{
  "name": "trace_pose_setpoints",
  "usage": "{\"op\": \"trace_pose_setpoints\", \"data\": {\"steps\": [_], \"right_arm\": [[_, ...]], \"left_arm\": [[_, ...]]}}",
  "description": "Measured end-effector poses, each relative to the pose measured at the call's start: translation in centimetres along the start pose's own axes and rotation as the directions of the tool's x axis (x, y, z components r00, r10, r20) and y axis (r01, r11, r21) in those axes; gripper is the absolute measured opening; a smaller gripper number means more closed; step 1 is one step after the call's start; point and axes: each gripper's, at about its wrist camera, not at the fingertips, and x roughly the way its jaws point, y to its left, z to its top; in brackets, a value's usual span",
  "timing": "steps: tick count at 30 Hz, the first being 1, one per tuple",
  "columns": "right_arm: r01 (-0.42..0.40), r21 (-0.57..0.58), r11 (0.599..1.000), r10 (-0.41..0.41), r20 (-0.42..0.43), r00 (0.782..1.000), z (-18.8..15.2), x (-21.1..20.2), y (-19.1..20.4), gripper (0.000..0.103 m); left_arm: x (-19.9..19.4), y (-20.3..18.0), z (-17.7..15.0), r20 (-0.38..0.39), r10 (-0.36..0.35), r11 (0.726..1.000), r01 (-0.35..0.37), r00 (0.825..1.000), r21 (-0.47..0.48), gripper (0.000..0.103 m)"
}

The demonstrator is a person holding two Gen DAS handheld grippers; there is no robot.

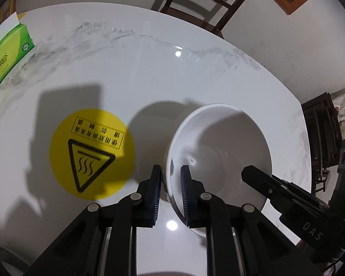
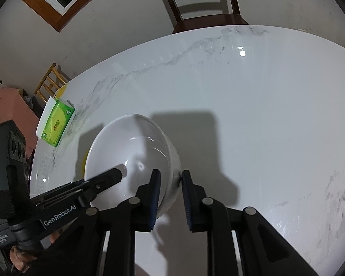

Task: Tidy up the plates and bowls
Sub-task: 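Close the left tool on the rim of the 'Rabbit' bowl, then carry the 'Rabbit' bowl with the left tool over the pink bowl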

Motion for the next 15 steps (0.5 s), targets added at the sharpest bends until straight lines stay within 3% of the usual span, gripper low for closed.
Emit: {"op": "trace_pose_setpoints", "data": {"steps": [15], "right_arm": [[-0.019,-0.017,1.0,0.02,0.03,0.999,-2.9,-4.7,1.6,0.019]], "left_arm": [[-3.8,-1.7,-1.8,0.03,0.013,0.999,-0.014,0.999,0.03,0.013]]}}
